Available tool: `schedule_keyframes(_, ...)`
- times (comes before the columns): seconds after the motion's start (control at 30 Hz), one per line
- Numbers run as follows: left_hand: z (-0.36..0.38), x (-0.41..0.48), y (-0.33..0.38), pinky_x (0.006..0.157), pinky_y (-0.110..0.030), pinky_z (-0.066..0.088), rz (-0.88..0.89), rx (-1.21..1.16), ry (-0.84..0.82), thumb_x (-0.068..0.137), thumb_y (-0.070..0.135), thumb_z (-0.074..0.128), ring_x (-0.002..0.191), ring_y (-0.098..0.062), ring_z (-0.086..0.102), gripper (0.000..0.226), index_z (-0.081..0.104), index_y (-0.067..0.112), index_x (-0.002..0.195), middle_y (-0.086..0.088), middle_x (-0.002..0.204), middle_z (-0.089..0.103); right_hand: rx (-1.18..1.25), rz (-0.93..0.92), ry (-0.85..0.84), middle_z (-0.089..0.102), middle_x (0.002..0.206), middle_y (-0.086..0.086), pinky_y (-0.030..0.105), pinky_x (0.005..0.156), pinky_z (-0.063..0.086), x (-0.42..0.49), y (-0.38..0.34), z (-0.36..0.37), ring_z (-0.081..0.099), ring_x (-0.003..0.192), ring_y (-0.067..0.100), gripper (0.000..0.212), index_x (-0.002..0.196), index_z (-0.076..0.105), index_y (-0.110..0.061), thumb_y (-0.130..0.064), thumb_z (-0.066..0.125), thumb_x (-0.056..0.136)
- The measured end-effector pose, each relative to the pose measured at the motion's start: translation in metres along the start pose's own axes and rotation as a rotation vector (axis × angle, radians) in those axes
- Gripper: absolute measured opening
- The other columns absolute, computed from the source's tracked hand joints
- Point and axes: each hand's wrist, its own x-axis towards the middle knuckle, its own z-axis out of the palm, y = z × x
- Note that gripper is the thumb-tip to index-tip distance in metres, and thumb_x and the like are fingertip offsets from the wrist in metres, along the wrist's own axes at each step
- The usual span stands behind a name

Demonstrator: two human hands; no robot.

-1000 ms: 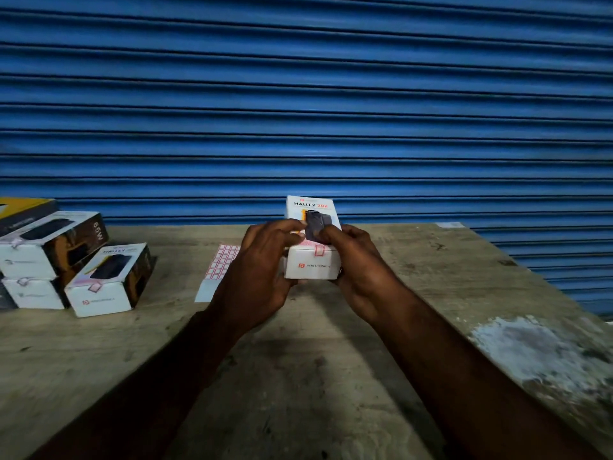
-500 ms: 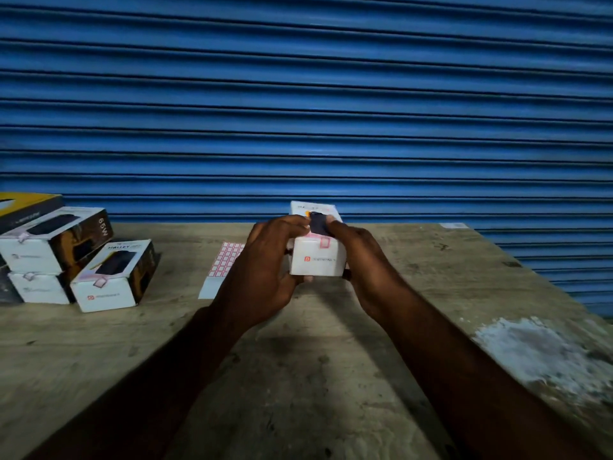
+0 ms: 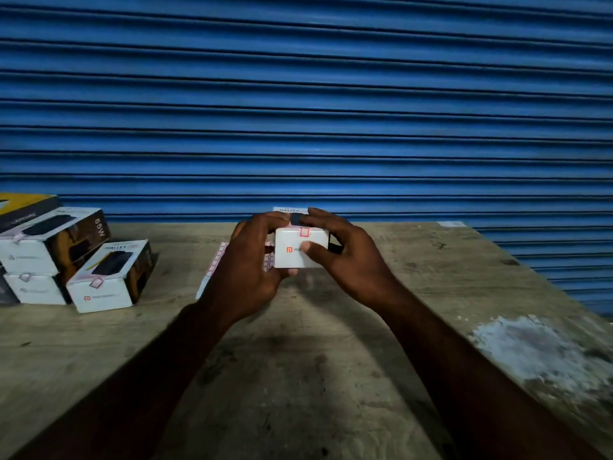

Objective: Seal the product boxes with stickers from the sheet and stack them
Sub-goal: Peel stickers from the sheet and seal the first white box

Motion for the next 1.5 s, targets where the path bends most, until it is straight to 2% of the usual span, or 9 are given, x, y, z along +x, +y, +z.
schedule_keyframes(0.17,0.001,0.001,0.002,0.095,-0.004,0.033,0.02,0.028,-0.009,0.067,0.022,0.084,0.117,-0.009,0.048,0.065,0.052,0.018,0.124,0.013,0.129,0.052,0.021,-0.014,0.039,0.058,0.137,-0.003,0.026,0.103,0.048,0.0,-0.001,-0.001,0.054,0.126,0.005,0.034,0.124,0.068,-0.017,-0.009,0.066,0.091)
schedule_keyframes(0.3,-0.001,0.001,0.001,0.098,-0.014,0.042,0.024,0.016,-0.001,0.07,0.014,0.087,0.122,-0.013,0.05,0.064,0.053,0.015,0.125,0.008,0.134,0.053,0.089,-0.003,-0.029,0.056,0.14,-0.004,0.016,0.103,0.044,0.0,-0.007,-0.005,0.048,0.131,0.0,0.039,0.125,0.068,-0.016,-0.002,0.066,0.089)
schedule_keyframes(0.4,0.0,0.0,0.002,0.101,-0.019,0.045,0.066,-0.006,0.024,0.072,0.006,0.083,0.125,-0.014,0.049,0.061,0.054,0.009,0.126,0.006,0.137,0.052,0.199,0.036,0.108,0.061,0.13,-0.009,0.029,0.106,0.046,0.0,-0.011,0.001,0.053,0.125,0.0,0.026,0.109,0.073,-0.023,-0.013,0.074,0.085)
schedule_keyframes(0.63,0.005,0.001,0.011,0.108,-0.029,0.039,0.246,0.023,0.044,0.071,-0.006,0.075,0.124,-0.021,0.051,0.057,0.052,0.014,0.12,-0.002,0.138,0.055,0.765,0.484,0.092,0.07,0.103,0.012,0.041,0.075,0.052,0.004,-0.018,-0.003,0.066,0.091,0.027,0.091,0.14,0.038,-0.018,-0.003,0.068,0.055)
schedule_keyframes(0.8,0.008,0.001,0.012,0.107,-0.03,0.041,0.227,0.009,0.032,0.068,-0.012,0.078,0.124,-0.018,0.05,0.07,0.05,0.018,0.124,0.003,0.139,0.054,0.579,0.494,0.188,0.07,0.097,0.005,0.035,0.069,0.053,0.001,-0.026,0.0,0.068,0.073,0.013,0.046,0.132,0.04,-0.015,-0.014,0.06,0.09)
schedule_keyframes(1.0,0.004,0.001,0.008,0.109,-0.027,0.038,0.179,0.015,0.024,0.074,-0.004,0.075,0.129,-0.018,0.049,0.062,0.053,0.008,0.131,0.0,0.143,0.052,0.461,0.402,0.19,0.064,0.116,0.001,0.03,0.074,0.057,-0.004,-0.022,0.008,0.068,0.094,0.01,0.045,0.127,0.043,-0.017,-0.029,0.067,0.09)
schedule_keyframes(1.17,0.002,0.0,0.01,0.109,-0.017,0.03,0.137,0.023,-0.066,0.081,0.025,0.071,0.13,-0.015,0.048,0.062,0.049,0.016,0.138,0.009,0.144,0.049,0.403,0.357,0.284,0.059,0.106,-0.001,0.01,0.06,0.048,-0.002,-0.021,0.008,0.061,0.078,0.002,0.04,0.129,0.047,-0.013,-0.021,0.063,0.093)
schedule_keyframes(1.37,0.003,0.003,0.006,0.109,-0.017,0.028,0.156,0.069,-0.145,0.079,0.017,0.079,0.131,-0.015,0.047,0.069,0.048,0.016,0.14,0.008,0.146,0.049,0.411,0.405,0.332,0.068,0.077,-0.001,0.022,0.06,0.047,0.003,-0.017,-0.001,0.063,0.065,0.007,0.008,0.097,0.066,-0.011,-0.011,0.066,0.089)
schedule_keyframes(1.5,0.002,0.001,0.003,0.107,-0.031,0.041,0.067,-0.021,-0.084,0.078,0.017,0.074,0.129,-0.01,0.047,0.069,0.045,0.023,0.141,0.018,0.143,0.047,0.448,0.378,0.228,0.071,0.085,-0.003,0.025,0.069,0.05,0.004,-0.018,-0.007,0.067,0.08,0.009,0.012,0.097,0.063,-0.016,-0.025,0.066,0.09)
